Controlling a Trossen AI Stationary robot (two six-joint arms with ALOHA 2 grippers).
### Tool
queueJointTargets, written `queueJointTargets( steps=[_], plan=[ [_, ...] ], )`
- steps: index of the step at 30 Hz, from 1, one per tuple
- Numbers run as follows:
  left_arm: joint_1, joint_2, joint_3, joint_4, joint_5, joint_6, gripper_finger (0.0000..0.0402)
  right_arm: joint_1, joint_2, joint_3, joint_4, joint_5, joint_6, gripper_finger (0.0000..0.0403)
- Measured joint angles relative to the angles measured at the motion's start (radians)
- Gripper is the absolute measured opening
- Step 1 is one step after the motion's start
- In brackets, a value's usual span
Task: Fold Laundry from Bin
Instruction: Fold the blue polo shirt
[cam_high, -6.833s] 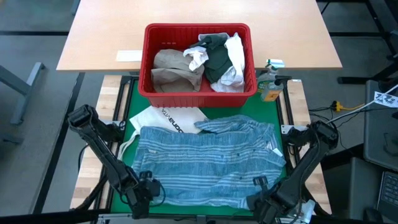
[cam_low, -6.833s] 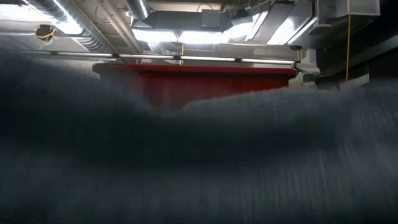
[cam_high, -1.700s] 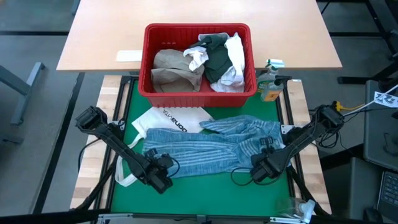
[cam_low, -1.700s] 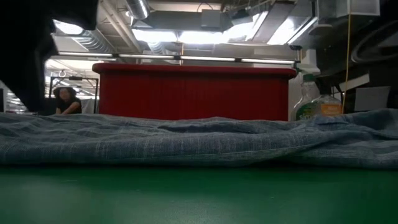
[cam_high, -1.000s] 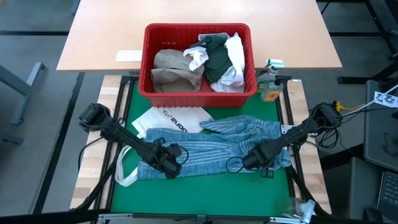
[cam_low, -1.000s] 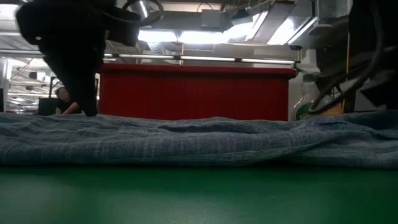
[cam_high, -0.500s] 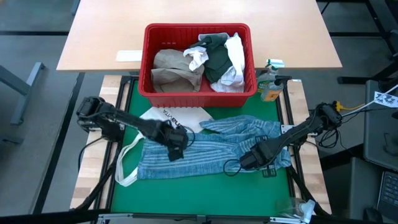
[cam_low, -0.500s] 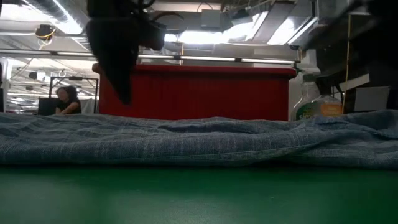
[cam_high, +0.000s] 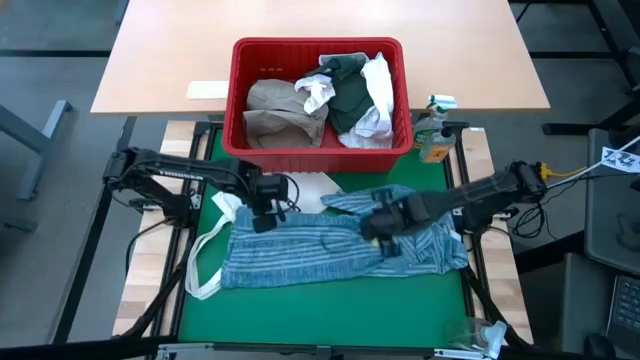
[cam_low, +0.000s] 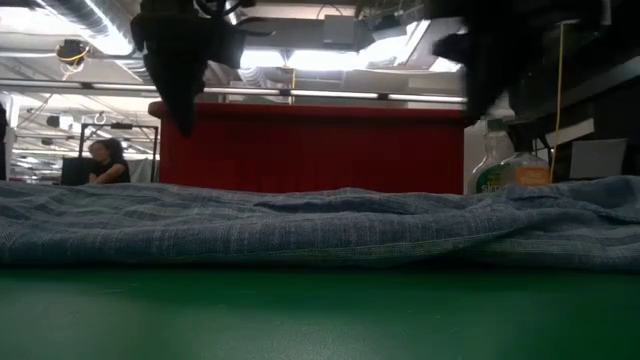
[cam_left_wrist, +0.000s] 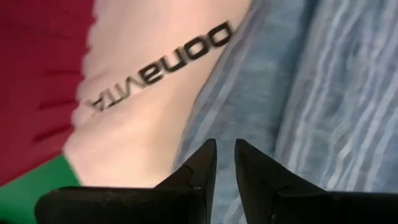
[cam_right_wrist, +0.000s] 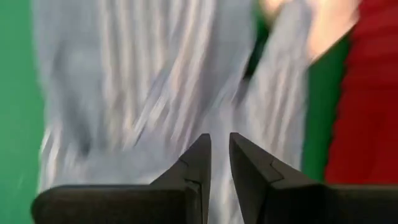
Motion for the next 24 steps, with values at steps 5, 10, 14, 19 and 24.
queueJointTargets(
  steps=[5, 10, 14, 19, 24],
  plan=[
    [0.015, -0.006, 0.0, -0.034, 0.001, 0.03, 0.0055, -0.125, 0.004, 0.0, 0.263, -0.033, -0.114, 0.006],
    [0.015, -0.007, -0.015, -0.055, 0.001, 0.075, 0.0055, -0.227, 0.023, 0.001, 0.416, -0.146, -0.162, 0.0071],
    [0.015, -0.007, -0.045, -0.061, 0.002, 0.084, 0.0055, -0.278, 0.056, 0.0, 0.461, -0.216, -0.163, 0.0113],
    [0.015, -0.006, -0.073, -0.041, 0.002, 0.078, 0.0055, -0.329, 0.13, 0.0, 0.491, -0.191, -0.157, 0.0173],
    [0.015, -0.006, -0.109, 0.027, 0.002, 0.077, 0.0055, -0.359, 0.23, 0.0, 0.547, -0.192, -0.151, 0.0197]
  ],
)
